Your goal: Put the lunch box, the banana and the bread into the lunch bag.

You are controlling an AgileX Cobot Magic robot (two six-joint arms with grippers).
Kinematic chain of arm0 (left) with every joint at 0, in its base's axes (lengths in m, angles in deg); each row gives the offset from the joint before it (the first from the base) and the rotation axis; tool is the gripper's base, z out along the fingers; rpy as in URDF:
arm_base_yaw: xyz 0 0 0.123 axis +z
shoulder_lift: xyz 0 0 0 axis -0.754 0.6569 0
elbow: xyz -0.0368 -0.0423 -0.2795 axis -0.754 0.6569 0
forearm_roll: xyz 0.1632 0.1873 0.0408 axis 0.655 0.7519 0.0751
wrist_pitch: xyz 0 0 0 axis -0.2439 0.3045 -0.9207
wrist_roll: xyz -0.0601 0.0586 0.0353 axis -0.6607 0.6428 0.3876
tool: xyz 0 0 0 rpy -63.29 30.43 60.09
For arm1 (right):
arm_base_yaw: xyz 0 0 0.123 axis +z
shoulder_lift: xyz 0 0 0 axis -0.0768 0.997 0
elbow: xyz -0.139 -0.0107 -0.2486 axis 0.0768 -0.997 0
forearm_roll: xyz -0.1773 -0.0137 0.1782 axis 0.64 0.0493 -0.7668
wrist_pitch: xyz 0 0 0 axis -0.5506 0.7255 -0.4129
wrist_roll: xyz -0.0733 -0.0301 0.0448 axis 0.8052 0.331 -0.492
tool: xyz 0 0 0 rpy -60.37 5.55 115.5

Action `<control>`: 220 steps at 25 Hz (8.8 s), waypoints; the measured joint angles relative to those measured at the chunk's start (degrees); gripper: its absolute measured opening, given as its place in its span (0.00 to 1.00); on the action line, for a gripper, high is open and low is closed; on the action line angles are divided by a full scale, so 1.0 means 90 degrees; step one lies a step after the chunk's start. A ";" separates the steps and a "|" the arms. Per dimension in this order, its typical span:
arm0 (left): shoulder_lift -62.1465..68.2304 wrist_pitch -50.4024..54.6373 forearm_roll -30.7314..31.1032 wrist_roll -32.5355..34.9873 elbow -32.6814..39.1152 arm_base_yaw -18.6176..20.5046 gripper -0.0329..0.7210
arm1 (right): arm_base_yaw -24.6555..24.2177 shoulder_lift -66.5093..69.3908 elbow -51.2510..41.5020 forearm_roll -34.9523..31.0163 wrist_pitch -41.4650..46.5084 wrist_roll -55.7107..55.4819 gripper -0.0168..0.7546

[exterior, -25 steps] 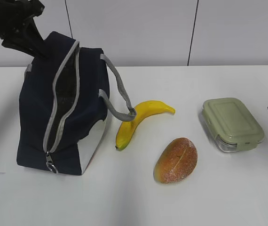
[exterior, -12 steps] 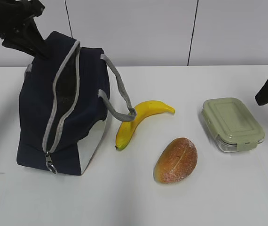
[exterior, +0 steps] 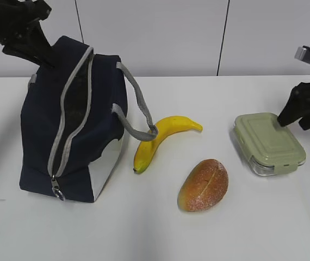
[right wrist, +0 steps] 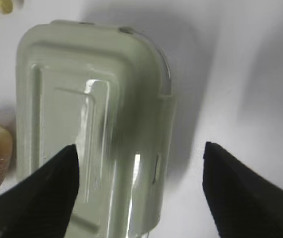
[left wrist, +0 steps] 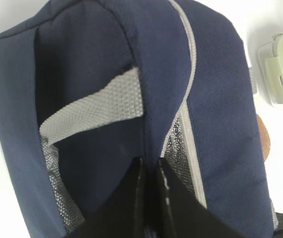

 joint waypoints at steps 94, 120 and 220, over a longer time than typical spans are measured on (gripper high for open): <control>0.0000 0.0000 0.0000 0.0039 0.0000 0.0000 0.03 | -0.0026 -0.0134 -0.1631 -0.1957 -0.0086 0.0857 0.69; 0.0000 0.0000 0.0000 0.0039 0.0000 0.0000 0.03 | -0.0075 0.0869 -0.0716 -0.2523 0.0026 0.1043 0.62; -0.0441 -0.0013 -0.1616 0.0043 -0.0051 0.0000 0.03 | 0.3107 -0.1379 0.0619 -0.3373 0.0010 -0.2234 0.53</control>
